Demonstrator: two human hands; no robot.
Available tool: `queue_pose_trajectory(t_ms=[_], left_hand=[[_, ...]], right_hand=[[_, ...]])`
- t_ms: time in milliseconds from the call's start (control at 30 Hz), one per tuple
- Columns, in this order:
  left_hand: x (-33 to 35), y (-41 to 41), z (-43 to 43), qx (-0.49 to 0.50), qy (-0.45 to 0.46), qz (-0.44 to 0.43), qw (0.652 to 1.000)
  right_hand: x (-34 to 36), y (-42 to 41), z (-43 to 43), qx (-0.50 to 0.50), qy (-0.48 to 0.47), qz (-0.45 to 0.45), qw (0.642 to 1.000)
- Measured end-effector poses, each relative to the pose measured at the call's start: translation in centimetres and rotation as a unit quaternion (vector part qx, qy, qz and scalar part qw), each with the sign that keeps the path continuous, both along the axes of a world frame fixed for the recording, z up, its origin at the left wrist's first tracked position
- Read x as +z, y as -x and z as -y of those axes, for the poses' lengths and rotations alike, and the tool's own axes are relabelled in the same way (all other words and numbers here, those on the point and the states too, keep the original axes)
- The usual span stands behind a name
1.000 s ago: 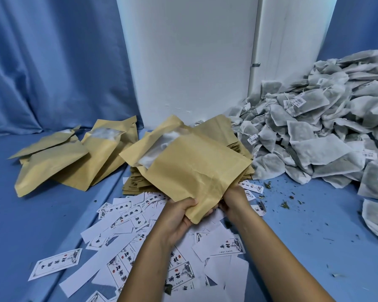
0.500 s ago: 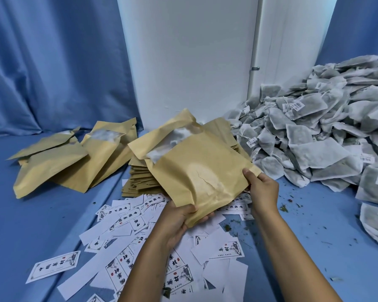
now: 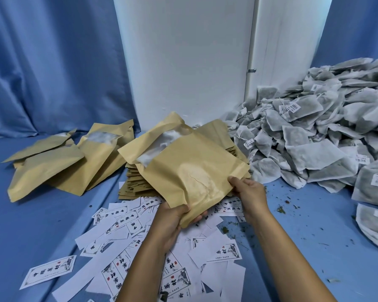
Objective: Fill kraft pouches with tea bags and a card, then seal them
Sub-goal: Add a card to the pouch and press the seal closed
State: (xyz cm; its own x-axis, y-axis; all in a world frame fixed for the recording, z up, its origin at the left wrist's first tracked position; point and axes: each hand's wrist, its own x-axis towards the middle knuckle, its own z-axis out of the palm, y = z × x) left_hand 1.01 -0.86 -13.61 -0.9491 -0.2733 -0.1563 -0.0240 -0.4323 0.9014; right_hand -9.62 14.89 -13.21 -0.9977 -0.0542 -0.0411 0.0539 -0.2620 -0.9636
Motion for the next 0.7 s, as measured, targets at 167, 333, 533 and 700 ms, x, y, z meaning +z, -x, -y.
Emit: queue_pose_trajectory(t_ms=[167, 333, 533, 700], left_hand=[[-0.10, -0.18, -0.18, 0.002, 0.022, 0.005, 1.000], [0.32, -0.29, -0.46, 0.016, 0.037, -0.004, 0.999], [0.71, -0.69, -0.49, 0.019, 0.015, 0.005, 1.000], [0.77, -0.61, -0.45, 0.025, 0.025, 0.012, 0.999]], right_hand=[[-0.26, -0.14, 0.39, 0.002, -0.012, -0.003, 1.000], [-0.42, -0.18, 0.27, 0.019, -0.002, 0.019, 1.000], [-0.51, -0.51, 0.80, 0.062, -0.023, 0.027, 0.997], [-0.49, -0.99, 1.02, 0.109, -0.049, 0.027, 0.993]])
